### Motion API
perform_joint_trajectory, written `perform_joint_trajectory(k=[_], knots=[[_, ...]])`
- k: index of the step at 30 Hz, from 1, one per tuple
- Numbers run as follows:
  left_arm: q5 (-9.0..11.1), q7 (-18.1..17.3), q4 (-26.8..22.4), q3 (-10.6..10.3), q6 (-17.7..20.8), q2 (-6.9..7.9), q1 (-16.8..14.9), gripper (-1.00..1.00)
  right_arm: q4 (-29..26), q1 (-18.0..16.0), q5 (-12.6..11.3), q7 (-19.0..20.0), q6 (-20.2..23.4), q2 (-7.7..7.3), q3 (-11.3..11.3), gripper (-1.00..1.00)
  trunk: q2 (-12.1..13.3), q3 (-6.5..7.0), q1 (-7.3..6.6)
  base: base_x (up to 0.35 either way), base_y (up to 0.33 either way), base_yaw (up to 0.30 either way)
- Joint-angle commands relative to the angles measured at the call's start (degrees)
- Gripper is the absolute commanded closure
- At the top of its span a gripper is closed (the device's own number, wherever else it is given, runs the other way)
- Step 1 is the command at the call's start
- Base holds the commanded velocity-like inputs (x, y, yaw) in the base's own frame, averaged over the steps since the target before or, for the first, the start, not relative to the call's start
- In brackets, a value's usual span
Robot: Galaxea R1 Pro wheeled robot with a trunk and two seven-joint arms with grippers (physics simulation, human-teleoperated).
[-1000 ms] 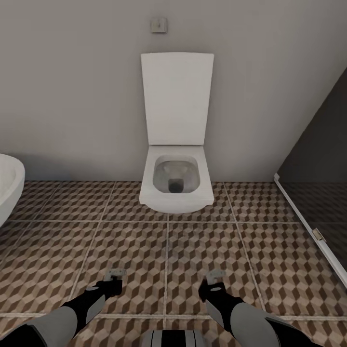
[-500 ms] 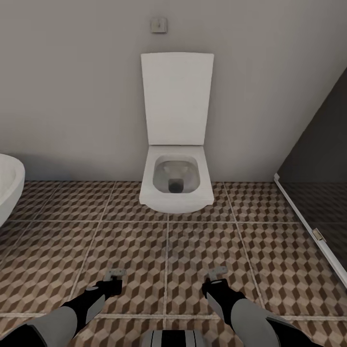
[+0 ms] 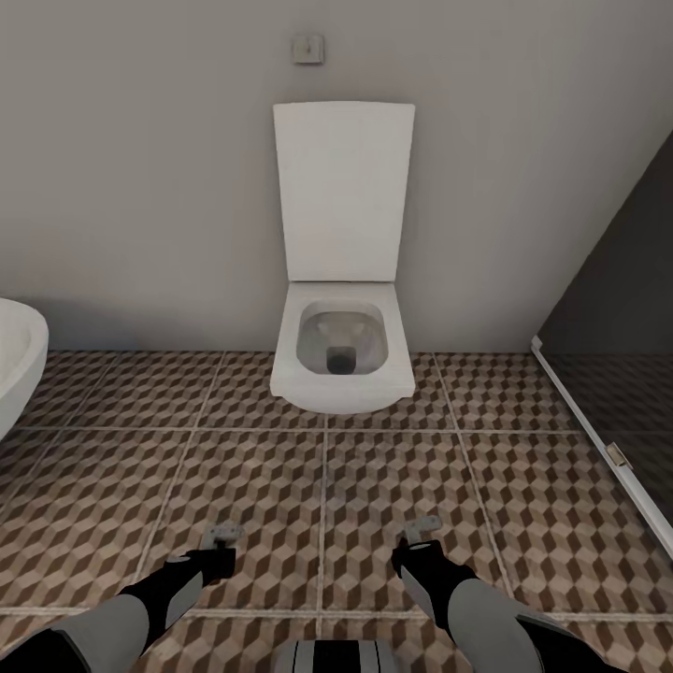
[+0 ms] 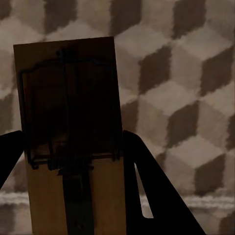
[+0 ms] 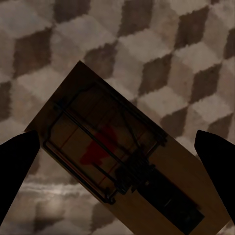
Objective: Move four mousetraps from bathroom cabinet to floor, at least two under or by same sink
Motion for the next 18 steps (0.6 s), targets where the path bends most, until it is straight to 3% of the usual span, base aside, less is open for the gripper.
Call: perform_joint_trajectory(k=[1,18], knots=[[0.16,-0.09,-0.12,-0.22,0.32,0.08,-0.01,1.00,-0.09,-0.01,0.60,-0.12,0.33,0.04,-0.38,1.00,-0.01,-0.04,-0.01,0.000,0.000,0.000],[0.15,-0.04,-0.15,-0.27,1.14,0.14,-0.01,1.00,-0.09,-0.01,0.60,-0.12,0.17,0.04,-0.21,1.00,-0.01,-0.04,-0.01,0.000,0.000,0.000]])
